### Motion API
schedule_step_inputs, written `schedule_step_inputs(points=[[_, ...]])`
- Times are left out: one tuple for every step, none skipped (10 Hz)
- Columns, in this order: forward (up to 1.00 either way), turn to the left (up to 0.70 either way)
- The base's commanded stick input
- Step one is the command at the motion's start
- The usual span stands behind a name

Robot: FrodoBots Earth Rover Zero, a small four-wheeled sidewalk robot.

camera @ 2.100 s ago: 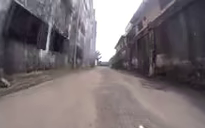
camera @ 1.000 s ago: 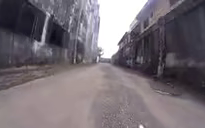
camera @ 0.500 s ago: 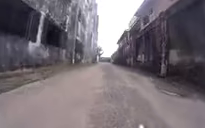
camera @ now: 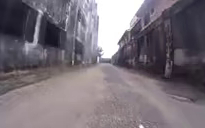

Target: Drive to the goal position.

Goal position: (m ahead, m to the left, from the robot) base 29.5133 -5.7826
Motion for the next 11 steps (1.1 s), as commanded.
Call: schedule_step_inputs(points=[[0.5, 0.0], [0.5, 0.0], [0.5, 0.0], [0.5, 0.0], [0.5, 0.0], [0.5, 0.0], [0.5, 0.0], [0.5, 0.0], [0.5, 0.0], [0.5, 0.0], [0.5, 0.0]])
